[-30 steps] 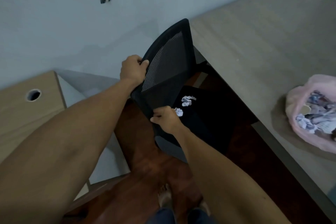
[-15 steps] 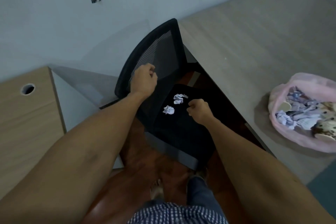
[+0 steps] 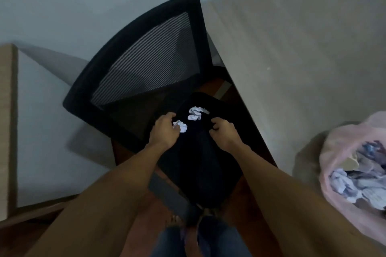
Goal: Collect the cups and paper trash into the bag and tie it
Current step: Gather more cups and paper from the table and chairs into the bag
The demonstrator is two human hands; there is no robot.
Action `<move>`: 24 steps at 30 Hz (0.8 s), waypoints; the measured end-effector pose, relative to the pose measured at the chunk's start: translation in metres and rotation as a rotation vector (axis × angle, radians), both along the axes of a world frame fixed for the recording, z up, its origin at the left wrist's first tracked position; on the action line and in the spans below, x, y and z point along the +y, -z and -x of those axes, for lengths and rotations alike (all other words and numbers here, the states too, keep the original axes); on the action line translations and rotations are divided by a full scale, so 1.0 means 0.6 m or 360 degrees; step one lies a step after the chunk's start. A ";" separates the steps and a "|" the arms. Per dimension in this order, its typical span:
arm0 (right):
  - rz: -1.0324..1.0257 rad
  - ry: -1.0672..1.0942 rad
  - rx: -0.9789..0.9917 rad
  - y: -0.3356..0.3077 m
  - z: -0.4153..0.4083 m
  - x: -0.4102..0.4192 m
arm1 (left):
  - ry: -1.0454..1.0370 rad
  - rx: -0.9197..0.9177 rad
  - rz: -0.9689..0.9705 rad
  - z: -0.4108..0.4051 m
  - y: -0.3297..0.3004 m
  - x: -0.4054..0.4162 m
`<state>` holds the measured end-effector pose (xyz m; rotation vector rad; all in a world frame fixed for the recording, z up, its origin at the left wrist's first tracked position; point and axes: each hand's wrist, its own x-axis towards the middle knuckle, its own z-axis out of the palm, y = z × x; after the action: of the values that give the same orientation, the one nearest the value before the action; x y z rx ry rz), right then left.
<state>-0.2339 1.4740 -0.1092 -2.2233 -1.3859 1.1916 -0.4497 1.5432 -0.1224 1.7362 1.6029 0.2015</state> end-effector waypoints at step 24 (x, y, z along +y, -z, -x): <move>-0.0569 -0.0165 -0.0497 0.323 0.026 0.126 | 0.0126 0.0026 -0.0284 -0.043 0.299 0.004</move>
<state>-0.2496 1.5494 -0.3033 -2.1588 -1.6939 0.5752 -0.4241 1.5454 -0.3019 1.9376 1.5645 0.3002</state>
